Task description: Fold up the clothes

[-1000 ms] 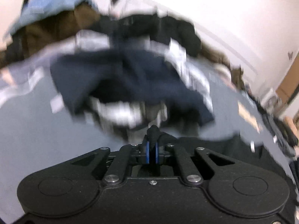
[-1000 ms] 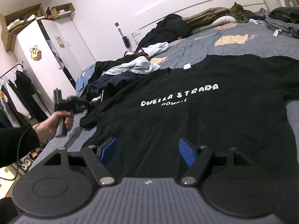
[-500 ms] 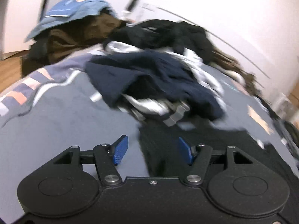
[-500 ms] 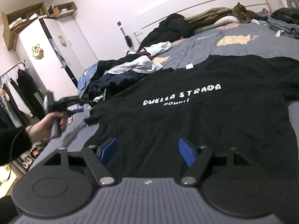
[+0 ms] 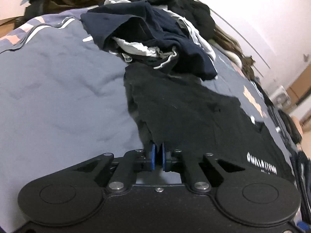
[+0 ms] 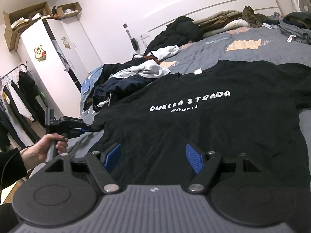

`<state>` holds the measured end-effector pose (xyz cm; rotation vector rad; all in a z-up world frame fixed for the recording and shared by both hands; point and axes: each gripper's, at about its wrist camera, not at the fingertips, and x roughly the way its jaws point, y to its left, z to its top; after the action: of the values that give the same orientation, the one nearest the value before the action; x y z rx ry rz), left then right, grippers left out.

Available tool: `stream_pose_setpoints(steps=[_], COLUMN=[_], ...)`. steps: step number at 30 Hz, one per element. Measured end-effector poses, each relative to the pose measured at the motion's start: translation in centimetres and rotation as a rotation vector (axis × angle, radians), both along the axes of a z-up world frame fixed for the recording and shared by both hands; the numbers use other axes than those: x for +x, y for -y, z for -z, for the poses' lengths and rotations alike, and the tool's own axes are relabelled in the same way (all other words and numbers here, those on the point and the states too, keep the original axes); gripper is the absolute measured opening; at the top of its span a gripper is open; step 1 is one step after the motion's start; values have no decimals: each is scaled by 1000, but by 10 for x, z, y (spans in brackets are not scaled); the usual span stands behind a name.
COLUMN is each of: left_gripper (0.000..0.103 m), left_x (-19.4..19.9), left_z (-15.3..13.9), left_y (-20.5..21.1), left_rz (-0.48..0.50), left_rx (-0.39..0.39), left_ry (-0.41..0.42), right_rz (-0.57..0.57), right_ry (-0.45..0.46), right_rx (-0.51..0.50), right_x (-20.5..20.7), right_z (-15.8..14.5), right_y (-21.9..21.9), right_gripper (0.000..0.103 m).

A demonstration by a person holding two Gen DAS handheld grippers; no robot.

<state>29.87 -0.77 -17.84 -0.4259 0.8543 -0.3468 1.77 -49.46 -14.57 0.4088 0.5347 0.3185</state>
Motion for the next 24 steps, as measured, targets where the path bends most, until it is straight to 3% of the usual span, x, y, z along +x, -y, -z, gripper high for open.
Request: stream_pose_setpoints(steps=[4,7,9,11,12,15,19,22,24], left_gripper=[4,4,13,48,53,53,53,52,52], left_x=[-9,-18,-24,-27,-28,-26,-12,-6,-11], left_z=[0,-18,-29,-38,-41,-33,5,34,38], left_y=[-27,-25,-24,-4,11,59,105,111,102], left_rz=[-28,-38,-45,-11,17,99,122,102,119], left_rx=[19,-58,-110,-161,-190,-281,-341,-337,-353], left_ry=[-47,11,51,82,93,87,-30,-128,-137], right_rz=[-6,-8,-10,-11,-8,-4,3,3,3], right_ry=[-1,-1,-1,-1,-6,-13,-23,-33,-46], right_rx=[5,10,14,18,21,29,40,45,40], right_x=[0,1,1,1,2,2,3,3,5], right_z=[-1,-2,-2,-2,-2,-1,1,3,5], right_y=[0,0,0,-1,0,1,4,5,6], right_gripper=[73,73,73,73,73,74,75,76,77])
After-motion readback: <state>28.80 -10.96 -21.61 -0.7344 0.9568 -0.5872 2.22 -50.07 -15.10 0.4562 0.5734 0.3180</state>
